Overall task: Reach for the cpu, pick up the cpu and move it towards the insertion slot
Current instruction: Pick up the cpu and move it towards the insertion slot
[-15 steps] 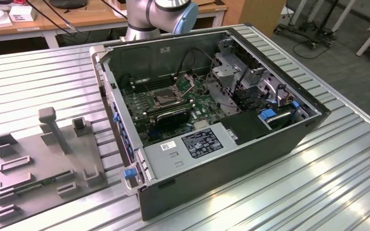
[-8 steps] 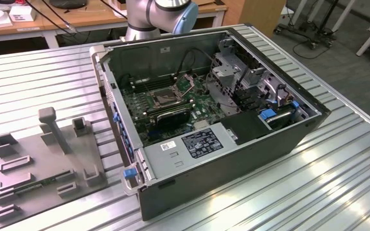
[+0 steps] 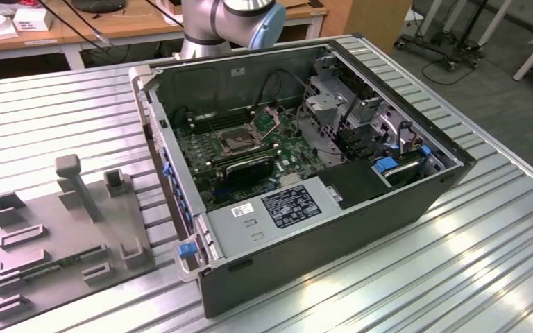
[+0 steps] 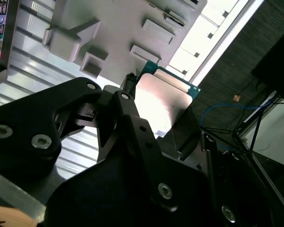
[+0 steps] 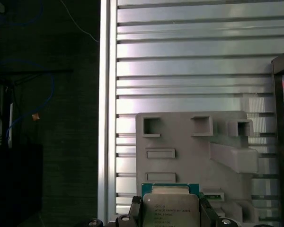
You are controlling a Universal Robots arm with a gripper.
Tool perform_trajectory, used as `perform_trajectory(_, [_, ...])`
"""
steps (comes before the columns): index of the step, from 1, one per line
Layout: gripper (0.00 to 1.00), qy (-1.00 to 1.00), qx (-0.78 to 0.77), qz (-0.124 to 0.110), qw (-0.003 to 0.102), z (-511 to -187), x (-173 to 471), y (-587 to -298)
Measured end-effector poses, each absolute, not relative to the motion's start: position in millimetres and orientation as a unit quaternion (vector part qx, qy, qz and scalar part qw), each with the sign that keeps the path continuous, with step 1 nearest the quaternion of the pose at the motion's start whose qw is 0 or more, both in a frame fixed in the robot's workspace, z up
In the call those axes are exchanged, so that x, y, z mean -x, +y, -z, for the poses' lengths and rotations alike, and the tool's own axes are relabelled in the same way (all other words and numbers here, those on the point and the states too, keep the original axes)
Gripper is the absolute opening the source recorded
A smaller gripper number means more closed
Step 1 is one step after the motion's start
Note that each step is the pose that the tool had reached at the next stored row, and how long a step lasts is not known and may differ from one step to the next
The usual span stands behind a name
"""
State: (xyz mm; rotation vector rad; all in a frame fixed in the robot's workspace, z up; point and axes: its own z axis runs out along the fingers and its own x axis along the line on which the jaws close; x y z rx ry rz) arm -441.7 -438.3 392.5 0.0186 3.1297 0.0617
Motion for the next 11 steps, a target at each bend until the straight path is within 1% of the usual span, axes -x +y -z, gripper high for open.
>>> perform_trajectory(11, [0.55, 1.0, -0.006, -0.02, 0.005, -396.6, 439.1, -438.3])
